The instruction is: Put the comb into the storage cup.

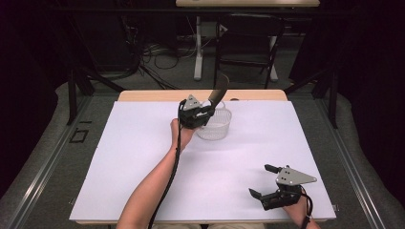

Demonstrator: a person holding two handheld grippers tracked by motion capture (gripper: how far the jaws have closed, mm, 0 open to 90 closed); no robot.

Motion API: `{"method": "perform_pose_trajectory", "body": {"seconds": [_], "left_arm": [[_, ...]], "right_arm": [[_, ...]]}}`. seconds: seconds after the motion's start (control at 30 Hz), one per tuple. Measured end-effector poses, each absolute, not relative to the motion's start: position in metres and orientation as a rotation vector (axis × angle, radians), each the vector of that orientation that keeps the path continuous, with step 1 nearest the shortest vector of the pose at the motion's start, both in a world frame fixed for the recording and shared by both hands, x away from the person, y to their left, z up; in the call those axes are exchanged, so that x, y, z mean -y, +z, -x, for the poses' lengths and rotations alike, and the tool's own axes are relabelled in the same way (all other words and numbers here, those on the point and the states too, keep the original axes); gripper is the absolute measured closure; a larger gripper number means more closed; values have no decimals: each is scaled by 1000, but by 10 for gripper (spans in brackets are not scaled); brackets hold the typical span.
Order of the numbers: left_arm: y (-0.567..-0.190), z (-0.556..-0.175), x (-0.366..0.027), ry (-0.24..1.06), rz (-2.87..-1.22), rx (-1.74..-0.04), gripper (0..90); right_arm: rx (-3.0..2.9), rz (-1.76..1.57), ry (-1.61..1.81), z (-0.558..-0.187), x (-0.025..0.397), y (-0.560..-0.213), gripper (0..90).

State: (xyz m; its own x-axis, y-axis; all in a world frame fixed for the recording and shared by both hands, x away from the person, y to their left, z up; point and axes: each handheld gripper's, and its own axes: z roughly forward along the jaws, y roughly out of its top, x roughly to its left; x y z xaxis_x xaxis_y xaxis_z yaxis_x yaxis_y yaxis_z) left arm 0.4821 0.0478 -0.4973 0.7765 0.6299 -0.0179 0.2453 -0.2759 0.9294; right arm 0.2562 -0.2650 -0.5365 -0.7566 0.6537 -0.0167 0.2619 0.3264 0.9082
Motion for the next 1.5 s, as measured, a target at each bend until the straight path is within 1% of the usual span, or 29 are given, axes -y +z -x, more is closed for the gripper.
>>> {"method": "perform_pose_trajectory", "body": {"seconds": [0.73,1.07,1.1,1.17,1.23,1.3,1.5], "left_arm": [[-502,-484,-48,396,-1919,-664,715],[-505,-484,-45,386,-1973,-637,705],[-505,-484,-45,379,-1975,-637,681],[-505,-484,-46,371,-1969,-634,663],[-505,-484,-46,367,-1970,-635,593],[-504,-483,-47,357,-1959,-632,558],[-499,-481,-51,364,-1945,-644,411]], "right_arm": [[-2218,-809,1404,-256,265,-537,2],[-2219,-810,1404,-257,265,-537,2],[-2220,-810,1404,-257,265,-537,2],[-2220,-809,1403,-256,265,-537,2],[-2220,-808,1403,-256,265,-537,2],[-2220,-808,1404,-256,265,-537,2],[-2220,-810,1404,-256,265,-537,2]]}}
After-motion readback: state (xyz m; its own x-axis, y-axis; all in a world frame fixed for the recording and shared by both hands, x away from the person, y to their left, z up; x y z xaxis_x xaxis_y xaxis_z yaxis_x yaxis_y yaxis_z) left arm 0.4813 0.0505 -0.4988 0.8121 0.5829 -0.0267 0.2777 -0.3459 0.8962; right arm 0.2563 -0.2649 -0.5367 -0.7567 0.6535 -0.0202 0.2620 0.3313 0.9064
